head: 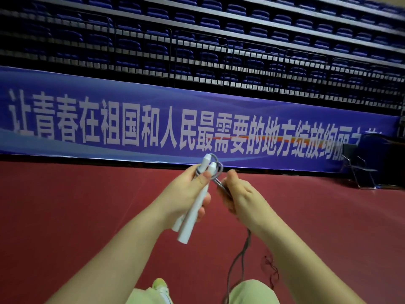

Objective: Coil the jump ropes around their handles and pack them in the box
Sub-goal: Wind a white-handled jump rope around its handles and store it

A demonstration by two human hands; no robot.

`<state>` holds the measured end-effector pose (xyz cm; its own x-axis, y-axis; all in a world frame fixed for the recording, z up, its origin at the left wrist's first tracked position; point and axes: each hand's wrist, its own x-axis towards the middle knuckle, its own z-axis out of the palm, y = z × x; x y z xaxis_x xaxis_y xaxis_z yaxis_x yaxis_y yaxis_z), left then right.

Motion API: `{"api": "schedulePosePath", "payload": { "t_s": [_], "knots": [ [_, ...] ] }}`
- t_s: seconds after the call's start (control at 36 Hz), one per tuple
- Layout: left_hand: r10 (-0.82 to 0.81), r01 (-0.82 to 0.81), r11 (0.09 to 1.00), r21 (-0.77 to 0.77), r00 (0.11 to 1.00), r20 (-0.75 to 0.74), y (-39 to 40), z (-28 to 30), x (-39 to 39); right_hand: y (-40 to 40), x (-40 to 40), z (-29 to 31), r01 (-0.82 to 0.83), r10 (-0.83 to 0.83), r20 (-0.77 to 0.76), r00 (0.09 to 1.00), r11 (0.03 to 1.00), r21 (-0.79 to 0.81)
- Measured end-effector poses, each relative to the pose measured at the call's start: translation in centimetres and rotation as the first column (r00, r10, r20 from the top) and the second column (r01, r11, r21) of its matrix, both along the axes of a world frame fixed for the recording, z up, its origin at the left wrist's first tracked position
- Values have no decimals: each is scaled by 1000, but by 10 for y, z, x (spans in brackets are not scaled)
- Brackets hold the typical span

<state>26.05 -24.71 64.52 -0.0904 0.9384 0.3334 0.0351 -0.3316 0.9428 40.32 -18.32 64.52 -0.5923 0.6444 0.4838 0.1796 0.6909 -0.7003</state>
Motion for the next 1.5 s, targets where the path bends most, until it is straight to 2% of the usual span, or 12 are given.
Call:
{"api": "schedulePosePath", "payload": {
  "t_s": [0.08,0.17,0.25,0.44,0.61,0.69,0.81,0.86,1.08,1.19,1.33,1.5],
  "knots": [
    [90,-90,996,-13,996,-10,0,1,-20,-3,8,3,19,-58,283,957,990,139],
    [148,-151,987,-60,988,-54,2,-3,-36,-4,15,4,89,-322,492,809,894,439],
    [144,-161,978,-129,981,-128,4,-9,-41,-9,20,13,81,-432,505,747,813,577],
    [2,-103,961,-258,931,-364,5,-9,-23,-18,33,52,-88,-272,432,860,754,651],
    [-256,142,936,-323,903,-344,-3,-3,6,-7,39,83,-185,15,363,932,879,439],
    [-351,275,911,-307,909,-227,-9,-2,19,10,38,84,-306,245,281,928,931,197],
    [-443,400,889,-224,875,-196,-18,5,27,26,32,68,-513,538,73,840,830,-221],
    [-481,445,871,-207,857,-185,-22,9,28,30,29,55,-562,586,-28,810,762,-321],
    [-463,459,866,-199,886,28,-24,-1,9,22,26,5,-567,476,-333,814,775,-278],
    [-323,317,922,-223,946,11,-25,-3,5,10,27,-9,-349,301,-293,907,929,-125],
    [-266,244,942,-230,961,-70,-25,-1,8,0,23,-6,-165,131,-311,941,983,-85],
    [-283,269,939,-214,958,-38,-28,3,13,-2,21,-8,-199,182,-397,900,980,-2]
  ]
}}
